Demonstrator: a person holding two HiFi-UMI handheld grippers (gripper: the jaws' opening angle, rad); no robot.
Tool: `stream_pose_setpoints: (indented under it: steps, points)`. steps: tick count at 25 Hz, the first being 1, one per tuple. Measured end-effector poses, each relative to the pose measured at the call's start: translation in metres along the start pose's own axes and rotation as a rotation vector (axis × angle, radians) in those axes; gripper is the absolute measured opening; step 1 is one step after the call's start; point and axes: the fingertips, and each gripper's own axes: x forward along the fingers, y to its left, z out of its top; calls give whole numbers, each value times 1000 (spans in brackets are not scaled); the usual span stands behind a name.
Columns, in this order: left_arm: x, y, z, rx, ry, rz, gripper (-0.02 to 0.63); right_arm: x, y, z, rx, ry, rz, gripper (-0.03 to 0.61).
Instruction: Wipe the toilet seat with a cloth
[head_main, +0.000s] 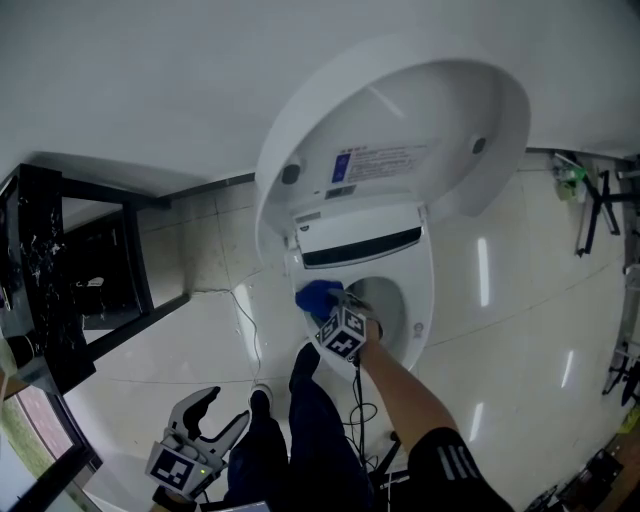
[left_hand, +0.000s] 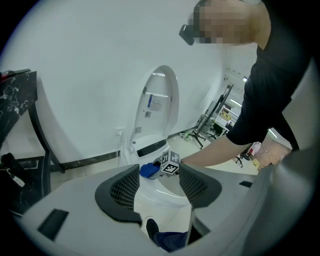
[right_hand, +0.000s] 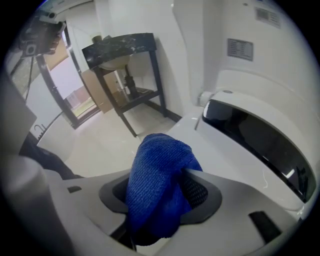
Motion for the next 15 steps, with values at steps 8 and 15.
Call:
stream_pose_setpoints:
  steps: [8, 15]
  points:
    - [-1, -7, 5, 12, -17, -16, 253, -2, 64, -39, -42, 114, 158, 242]
    - [2, -18, 1, 26, -13, -46, 253, -13, 113, -88, 6, 219, 241, 242]
